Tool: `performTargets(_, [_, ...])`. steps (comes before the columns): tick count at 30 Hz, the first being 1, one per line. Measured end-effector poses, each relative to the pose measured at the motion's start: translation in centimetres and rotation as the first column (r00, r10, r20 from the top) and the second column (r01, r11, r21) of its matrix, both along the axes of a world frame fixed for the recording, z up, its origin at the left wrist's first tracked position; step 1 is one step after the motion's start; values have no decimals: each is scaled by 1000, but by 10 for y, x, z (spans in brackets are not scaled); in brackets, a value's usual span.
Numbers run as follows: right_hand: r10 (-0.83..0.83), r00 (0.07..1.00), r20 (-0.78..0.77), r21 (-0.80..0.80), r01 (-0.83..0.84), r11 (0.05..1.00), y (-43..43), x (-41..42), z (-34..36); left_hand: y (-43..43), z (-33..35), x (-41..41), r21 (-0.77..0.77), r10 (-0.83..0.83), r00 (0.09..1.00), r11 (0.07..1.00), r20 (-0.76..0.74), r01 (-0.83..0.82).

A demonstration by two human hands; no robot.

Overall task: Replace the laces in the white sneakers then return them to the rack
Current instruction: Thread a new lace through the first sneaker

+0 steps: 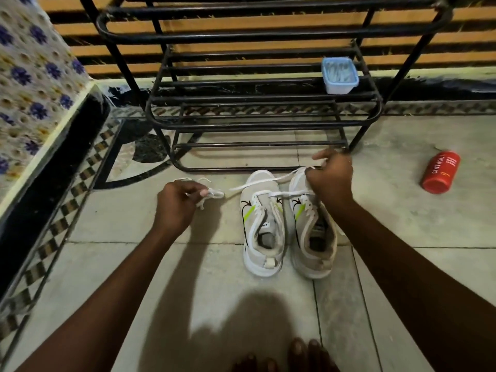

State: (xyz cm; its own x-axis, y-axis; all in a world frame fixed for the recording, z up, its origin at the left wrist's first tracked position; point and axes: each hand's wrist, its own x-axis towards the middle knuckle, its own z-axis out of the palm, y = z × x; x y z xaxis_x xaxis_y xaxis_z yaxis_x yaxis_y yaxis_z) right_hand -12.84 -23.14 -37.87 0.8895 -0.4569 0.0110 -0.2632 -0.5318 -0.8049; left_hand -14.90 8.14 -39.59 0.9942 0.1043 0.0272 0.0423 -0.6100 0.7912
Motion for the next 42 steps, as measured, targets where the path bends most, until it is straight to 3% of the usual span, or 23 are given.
performTargets(3, [369,919,137,-199,-339,919,19,-10,8,-42,31,0,-195,-157,982,965,105,175])
performTargets(5, [580,800,152,-68,-577,814,31,-12,15,-64,46,2,-254,-218,962,933,163,255])
performTargets(7, [637,757,146,192,-653,732,38,-11,20,-79,53,5,-275,-237,953,919,189,283])
performTargets(10, [605,777,175,389,-619,682,38,-11,28,-90,53,11,-259,-209,958,931,197,256])
performTargets(15, [594,783,184,433,-607,666,26,-11,27,-99,44,15,-238,-147,972,953,183,188])
performTargets(18, [502,847,172,363,-528,767,21,-7,19,-99,33,10,-166,-128,987,976,98,143])
performTargets(21, [379,909,171,161,-406,900,17,-1,10,-97,17,-1,-55,-169,971,985,-171,161])
performTargets(24, [326,921,211,37,-341,939,18,1,6,-100,0,-11,112,-199,931,964,-306,243])
performTargets(28, [382,914,136,282,-406,869,31,1,-1,-107,-9,-12,251,-213,937,925,-276,284])
performTargets(31, [423,905,42,280,-417,865,43,3,-11,-109,-8,-7,229,-175,947,943,-269,240])
performTargets(36, [541,833,-120,-18,-546,837,57,7,-20,-108,-9,-2,116,-114,946,981,-304,155])
performTargets(42, [515,790,-332,-129,-579,805,67,12,-35,-96,-26,-3,-47,-136,938,991,-319,128])
